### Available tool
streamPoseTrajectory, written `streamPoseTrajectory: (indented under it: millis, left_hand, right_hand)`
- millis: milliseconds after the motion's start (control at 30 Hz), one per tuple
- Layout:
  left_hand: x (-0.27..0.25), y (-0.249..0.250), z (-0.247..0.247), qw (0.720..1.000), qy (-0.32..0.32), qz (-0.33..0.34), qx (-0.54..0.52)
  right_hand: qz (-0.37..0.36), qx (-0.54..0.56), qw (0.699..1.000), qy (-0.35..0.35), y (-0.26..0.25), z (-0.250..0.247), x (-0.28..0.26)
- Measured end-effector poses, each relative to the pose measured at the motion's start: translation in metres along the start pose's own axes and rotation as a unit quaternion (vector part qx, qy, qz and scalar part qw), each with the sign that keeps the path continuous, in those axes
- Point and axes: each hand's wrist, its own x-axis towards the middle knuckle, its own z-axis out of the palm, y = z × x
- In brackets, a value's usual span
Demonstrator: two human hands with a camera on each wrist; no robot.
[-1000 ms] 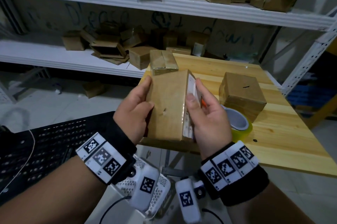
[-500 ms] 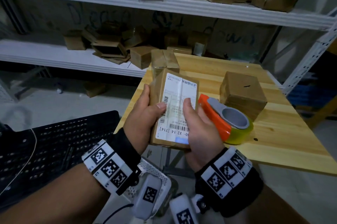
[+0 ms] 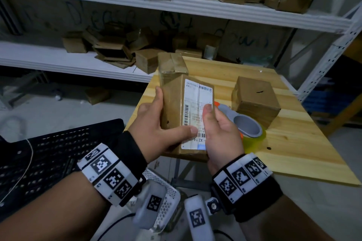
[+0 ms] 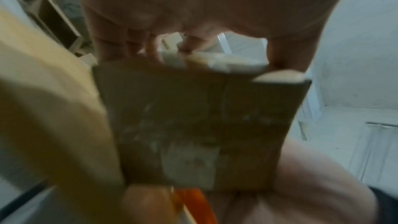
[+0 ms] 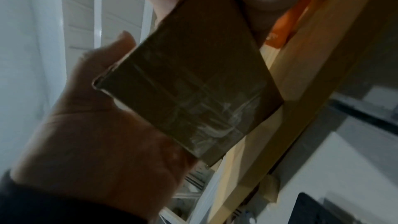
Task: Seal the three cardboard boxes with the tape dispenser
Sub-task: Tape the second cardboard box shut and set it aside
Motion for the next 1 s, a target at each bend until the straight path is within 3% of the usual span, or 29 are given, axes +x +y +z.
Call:
streamPoseTrajectory:
  millis: [67,167,233,300,400,500,633,767,867,1000]
  left_hand:
    - [0.001,0.003,-0.012,0.999,0.008,0.015,0.029]
    - [0.003,0.008,-0.030,0.993,-0.006,0.070,0.097]
    - [0.001,0.010,-0.034,0.978,-0.020,0.108,0.175]
    - [-0.002,0.010,-0.033,0.956,-0.048,0.135,0.255]
    - [0.000,0.005,-0.030,0.930,-0.078,0.161,0.322]
    - [0.004,0.001,-0.030,0.930,-0.083,0.170,0.316]
    - [0.004,-0.004,-0.033,0.944,-0.086,0.149,0.282]
    - [0.007,-0.008,-0.034,0.952,-0.101,0.150,0.248]
    - [0.008,-0.011,-0.033,0.950,-0.093,0.155,0.253]
    - [0.005,-0.009,-0.031,0.952,-0.057,0.153,0.260]
  right_hand:
    - [0.020,-0.024,0.999,0.023,-0.004,-0.003,0.003]
    - [0.086,0.067,0.992,0.062,-0.016,-0.015,0.011]
    - [0.085,0.090,0.991,0.058,-0.024,-0.023,0.012]
    - [0.067,0.065,0.994,0.050,-0.028,-0.027,0.010]
    - [0.037,-0.057,0.997,0.025,-0.027,-0.023,0.006]
    - [-0.004,-0.143,0.990,0.003,-0.024,-0.024,0.005]
    - [-0.079,-0.217,0.970,0.073,-0.033,-0.035,0.003]
    - [-0.076,-0.259,0.958,0.091,-0.048,-0.053,0.008]
    - [-0.048,-0.405,0.910,0.079,-0.049,-0.066,0.016]
    - [-0.023,-0.613,0.790,0.010,-0.044,-0.073,0.021]
